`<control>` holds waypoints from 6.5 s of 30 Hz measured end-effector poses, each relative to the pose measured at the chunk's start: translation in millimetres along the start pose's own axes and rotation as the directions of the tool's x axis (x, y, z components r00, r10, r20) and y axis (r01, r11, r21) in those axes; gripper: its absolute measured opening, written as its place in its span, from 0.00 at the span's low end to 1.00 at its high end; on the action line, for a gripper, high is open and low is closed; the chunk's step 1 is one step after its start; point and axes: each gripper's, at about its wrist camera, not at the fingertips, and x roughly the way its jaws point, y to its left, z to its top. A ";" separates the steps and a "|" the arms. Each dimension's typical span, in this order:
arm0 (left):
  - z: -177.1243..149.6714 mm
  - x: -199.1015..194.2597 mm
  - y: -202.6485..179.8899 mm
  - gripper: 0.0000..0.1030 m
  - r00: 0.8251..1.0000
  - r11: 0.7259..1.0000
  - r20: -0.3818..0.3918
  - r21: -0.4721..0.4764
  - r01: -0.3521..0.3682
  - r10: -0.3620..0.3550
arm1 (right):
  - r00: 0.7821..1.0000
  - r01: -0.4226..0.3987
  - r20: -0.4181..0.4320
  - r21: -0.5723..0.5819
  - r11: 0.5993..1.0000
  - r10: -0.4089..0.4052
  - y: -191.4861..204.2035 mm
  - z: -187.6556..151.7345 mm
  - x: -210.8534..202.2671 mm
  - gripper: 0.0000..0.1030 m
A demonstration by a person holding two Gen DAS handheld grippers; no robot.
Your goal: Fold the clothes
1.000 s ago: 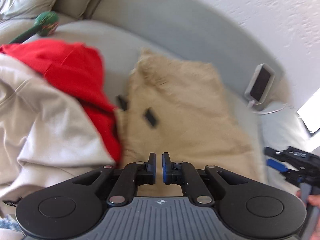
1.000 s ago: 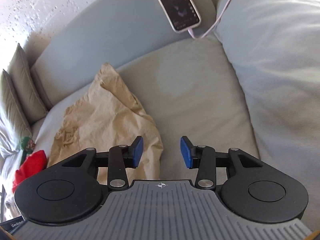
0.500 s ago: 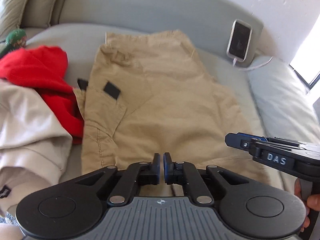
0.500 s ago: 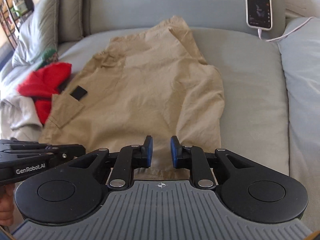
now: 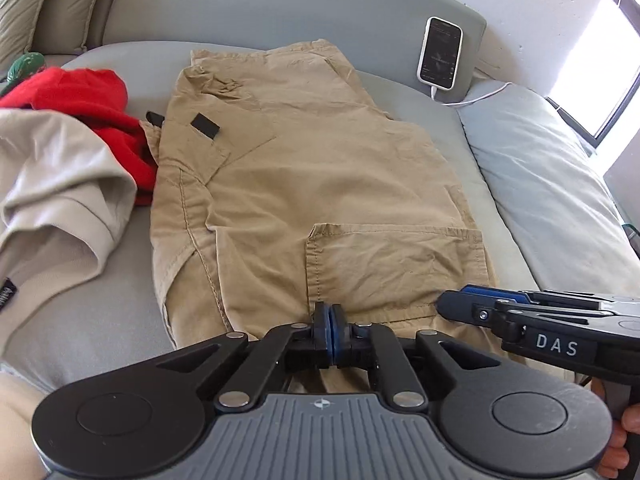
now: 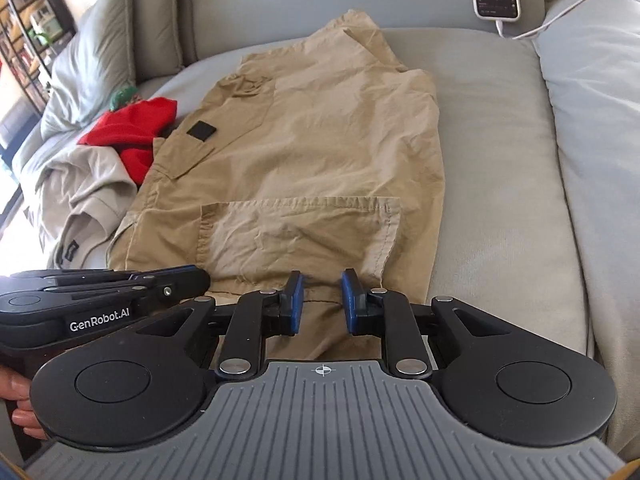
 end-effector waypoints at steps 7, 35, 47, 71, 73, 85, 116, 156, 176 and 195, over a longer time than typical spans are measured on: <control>-17.0 -61.2 5.7 0.18 0.992 0.993 0.094 -0.081 0.088 -0.081 | 0.996 -0.074 0.062 0.054 0.996 0.071 -3.6 -14.1 -63.0 0.39; -18.8 -2.1 0.7 0.03 0.997 1.000 -0.075 -0.030 0.010 -0.012 | 0.945 -0.318 0.071 0.416 0.852 0.318 -72.1 -85.5 -43.7 0.63; -17.9 5.3 20.2 0.10 0.992 0.993 -0.110 -0.104 0.053 -0.064 | 0.874 -0.442 0.050 0.494 0.749 0.483 -78.0 -85.4 -7.3 0.46; 0.4 -75.6 13.2 0.09 0.991 0.991 0.042 -0.032 0.129 -0.127 | 0.871 -0.459 0.067 0.463 0.758 0.486 -22.6 -79.0 -43.9 0.14; 4.7 -83.1 12.4 0.09 0.989 0.990 0.061 -0.021 0.139 -0.138 | 0.864 -0.467 0.065 0.473 0.747 0.499 -23.2 -83.1 -57.0 0.14; 24.3 -10.0 -55.5 0.09 0.952 0.935 -0.111 0.186 0.302 -0.285 | 0.830 -0.470 0.063 0.615 0.633 0.555 -36.1 -119.5 -65.9 0.15; 44.1 -106.8 74.1 0.30 0.959 0.982 0.283 -0.180 0.064 -0.010 | 0.836 -0.529 0.252 0.608 0.592 0.488 -12.6 24.6 -40.1 0.16; 41.4 0.7 76.2 0.48 1.000 0.954 -0.022 -0.299 -0.002 -0.004 | 0.897 -0.405 0.071 0.532 0.744 0.437 -165.5 51.1 44.7 0.70; 47.5 9.7 37.0 0.25 0.997 0.999 -0.053 0.002 -0.053 0.053 | 0.983 -0.182 0.043 0.279 0.943 0.177 -76.6 56.3 23.6 0.14; -0.6 -56.7 25.8 0.43 0.998 0.994 -0.049 0.101 -0.039 0.044 | 1.000 -0.020 0.000 0.445 0.895 0.022 -66.5 -53.2 -80.5 0.51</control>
